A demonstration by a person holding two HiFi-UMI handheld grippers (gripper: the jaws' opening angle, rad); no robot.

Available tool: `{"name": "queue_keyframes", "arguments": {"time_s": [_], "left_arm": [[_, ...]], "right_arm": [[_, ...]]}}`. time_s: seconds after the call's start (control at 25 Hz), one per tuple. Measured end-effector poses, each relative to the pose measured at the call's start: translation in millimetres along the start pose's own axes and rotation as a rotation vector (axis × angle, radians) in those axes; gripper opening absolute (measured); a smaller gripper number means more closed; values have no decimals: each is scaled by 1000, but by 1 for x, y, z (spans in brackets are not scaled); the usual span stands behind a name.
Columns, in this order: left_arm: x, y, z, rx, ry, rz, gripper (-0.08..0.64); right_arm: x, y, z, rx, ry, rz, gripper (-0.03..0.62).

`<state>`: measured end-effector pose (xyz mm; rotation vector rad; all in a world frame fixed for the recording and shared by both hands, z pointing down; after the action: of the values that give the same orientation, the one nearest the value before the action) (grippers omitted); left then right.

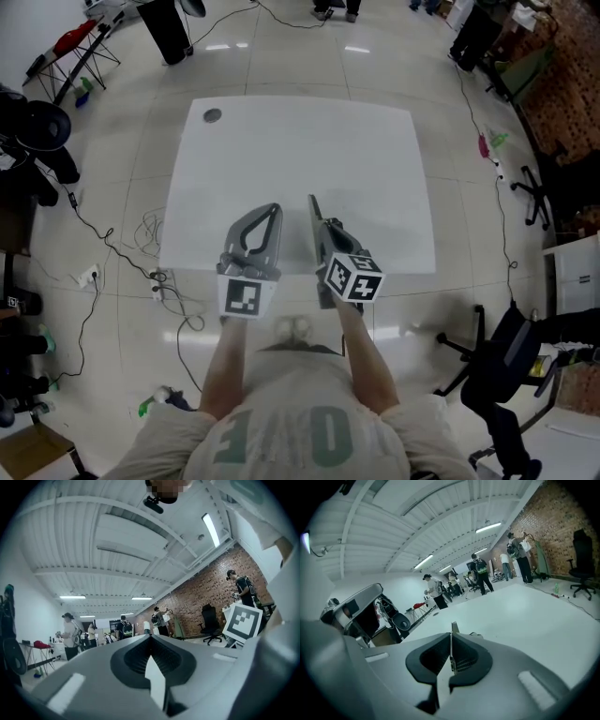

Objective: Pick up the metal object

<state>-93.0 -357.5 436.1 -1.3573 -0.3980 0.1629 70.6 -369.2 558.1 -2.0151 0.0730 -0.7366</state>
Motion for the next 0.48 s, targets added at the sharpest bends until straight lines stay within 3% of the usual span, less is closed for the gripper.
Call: {"name": "queue_keyframes", "arguments": {"time_s": [0.12, 0.16, 0.28, 0.48], "left_arm": [[2, 23, 2, 84, -28, -130, -3], [1, 27, 3, 90, -23, -124, -3], [-6, 30, 10, 57, 40, 30, -2], [-9, 33, 10, 70, 52, 62, -2]], "right_arm": [[-2, 11, 13, 37, -11, 48, 18], [-4, 15, 17, 50, -10, 63, 18], [-11, 29, 26, 105, 6, 87, 18], [-20, 51, 38, 191, 26, 114, 19]]}}
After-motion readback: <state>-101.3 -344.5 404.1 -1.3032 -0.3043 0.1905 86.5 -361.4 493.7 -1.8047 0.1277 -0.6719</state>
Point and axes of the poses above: the fingertips, and each gripper's own axes: z backward along the fingers, x to its right, y out of its top, the point moved 6 cm from there along z, backward along the fingers, and after that the axes turned 9 degrees about y, right-handed, at the moved point
